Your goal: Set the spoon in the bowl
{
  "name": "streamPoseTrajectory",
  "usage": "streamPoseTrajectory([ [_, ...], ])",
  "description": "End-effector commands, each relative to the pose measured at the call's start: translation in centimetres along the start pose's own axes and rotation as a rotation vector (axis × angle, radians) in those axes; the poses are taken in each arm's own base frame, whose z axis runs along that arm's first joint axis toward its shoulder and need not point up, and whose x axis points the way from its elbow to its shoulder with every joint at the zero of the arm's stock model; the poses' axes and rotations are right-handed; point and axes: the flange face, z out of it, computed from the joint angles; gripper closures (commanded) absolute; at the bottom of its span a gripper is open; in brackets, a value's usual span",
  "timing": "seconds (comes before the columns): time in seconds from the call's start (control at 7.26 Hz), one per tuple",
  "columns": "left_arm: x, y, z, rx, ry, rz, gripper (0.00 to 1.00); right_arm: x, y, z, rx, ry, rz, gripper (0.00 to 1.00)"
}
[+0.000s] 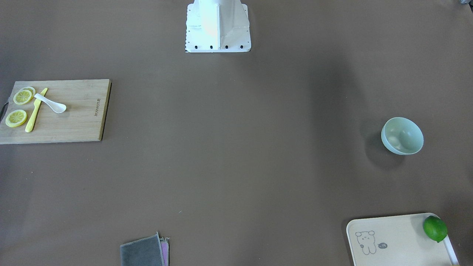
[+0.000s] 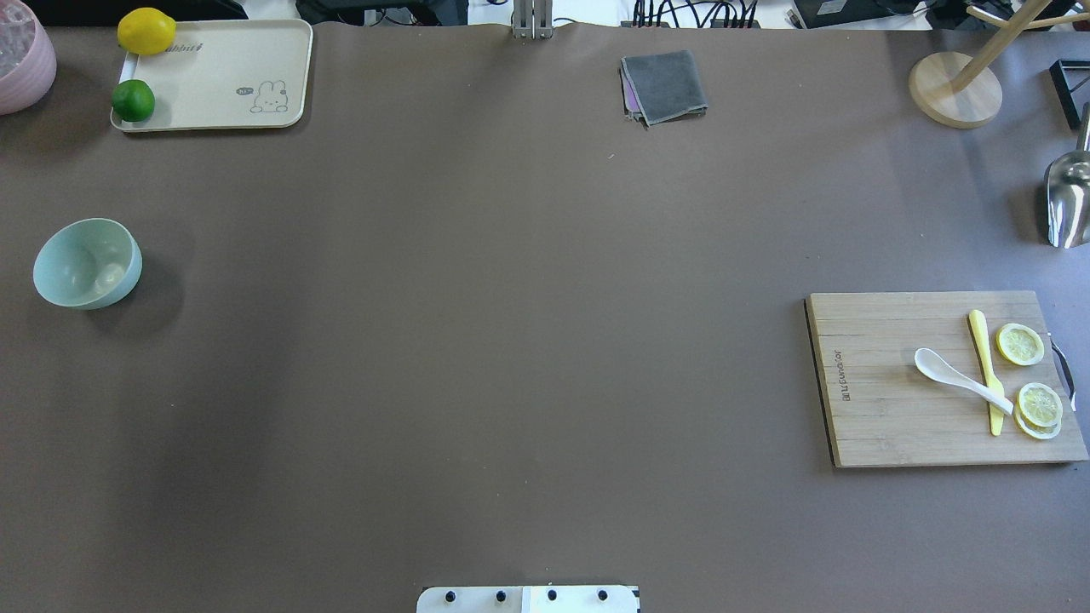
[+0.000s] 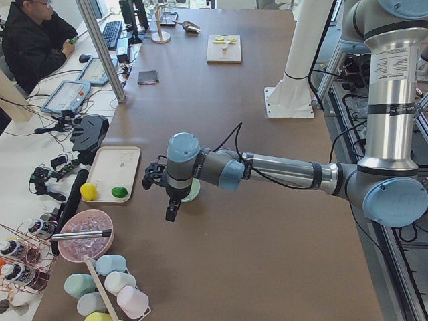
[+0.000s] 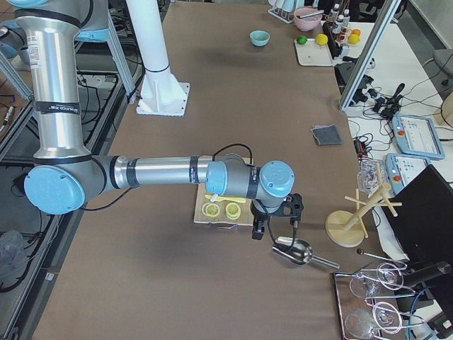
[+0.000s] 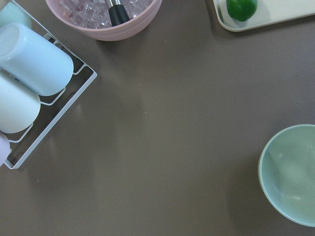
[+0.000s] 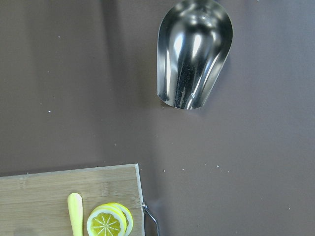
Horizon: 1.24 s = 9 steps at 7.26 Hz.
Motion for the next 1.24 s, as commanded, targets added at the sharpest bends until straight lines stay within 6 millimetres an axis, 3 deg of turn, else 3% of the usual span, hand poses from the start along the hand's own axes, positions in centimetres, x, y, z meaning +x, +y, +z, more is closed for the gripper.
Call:
streamPoseTrajectory([
  [0.0,0.0,0.01,0.03,0.0,0.001,0.0,0.02,0.0,0.0,0.0,0.0,0.0,0.0,0.0],
  [1.1,-0.78,0.83,0.78,-0.017,0.001,-0.01,0.02,-0.17,0.07,-0.14,0.004,0.0,-0.003,0.0],
])
